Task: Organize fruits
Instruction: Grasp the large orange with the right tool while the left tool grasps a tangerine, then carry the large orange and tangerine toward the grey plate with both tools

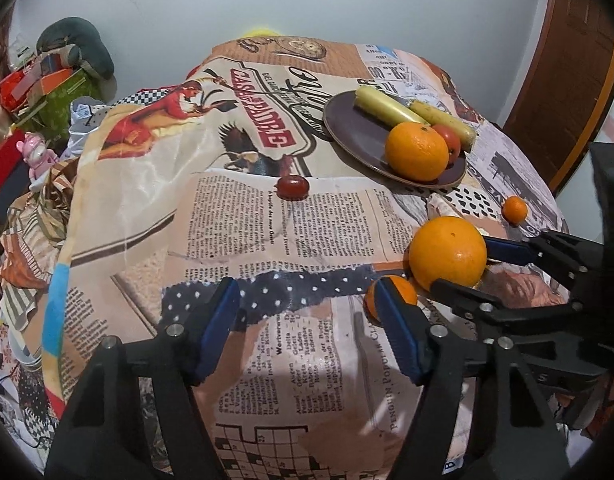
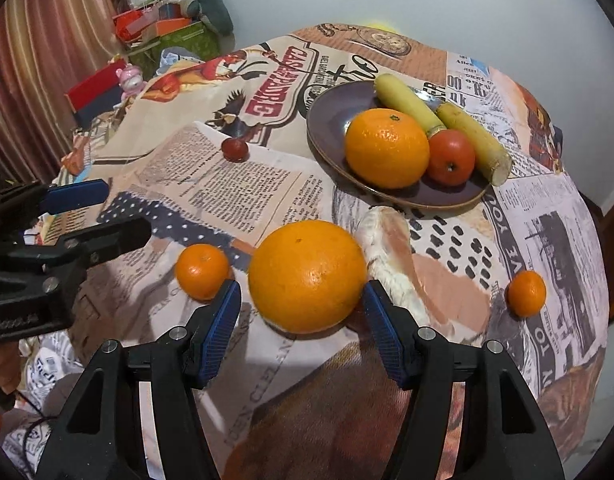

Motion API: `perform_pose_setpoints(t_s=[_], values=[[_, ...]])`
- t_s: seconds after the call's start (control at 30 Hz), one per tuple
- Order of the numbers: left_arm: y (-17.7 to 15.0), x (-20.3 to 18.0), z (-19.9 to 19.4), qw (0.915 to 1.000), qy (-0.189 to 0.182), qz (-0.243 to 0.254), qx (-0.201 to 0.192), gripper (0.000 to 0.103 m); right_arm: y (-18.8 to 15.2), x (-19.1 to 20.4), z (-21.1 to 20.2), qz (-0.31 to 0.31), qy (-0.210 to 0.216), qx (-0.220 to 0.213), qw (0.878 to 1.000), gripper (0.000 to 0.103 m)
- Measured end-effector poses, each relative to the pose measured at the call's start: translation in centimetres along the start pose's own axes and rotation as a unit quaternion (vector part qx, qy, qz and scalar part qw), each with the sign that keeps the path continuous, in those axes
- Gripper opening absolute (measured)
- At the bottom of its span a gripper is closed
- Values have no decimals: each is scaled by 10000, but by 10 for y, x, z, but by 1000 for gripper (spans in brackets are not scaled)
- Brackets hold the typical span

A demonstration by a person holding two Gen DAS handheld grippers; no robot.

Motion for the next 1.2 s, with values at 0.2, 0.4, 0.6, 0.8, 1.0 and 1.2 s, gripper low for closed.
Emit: perform_pose_setpoints(t_s=[0.2,0.4,0.6,0.8,1.0,1.2], values=[[0,-8,0,9999,-31,93,23,70,3,-2,-1,20,27,-83,10000,59],[-1,-18,-5,9997,-12,236,6,70,2,-3,-16,22,164,-206,9997,57],[-3,-27,-1,9994,-71,299,131,70,-2,-10,-39,121,156,-434,9989,54],[-13,-43,10,9978,-51,572,319,70,-11,-26,-52,275,40,-521,9983,53],[-21,-48,30,9961,12,637,605,46,-15,-43,-61,459,-81,-621,9970,53],[-20,-51,33,9963,-95,597,617,34,-18,-59,-63,597,-208,-649,9959,53]])
Point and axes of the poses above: each gripper's, at about its wrist camera, not at the fingertips, and z roughly the way its jaws point, x to its left, y to its top, the point moved 5 cm from there along z, roughly the way its jaws point, and after that the axes turned 13 degrees about -z, right-handed, at the moved point
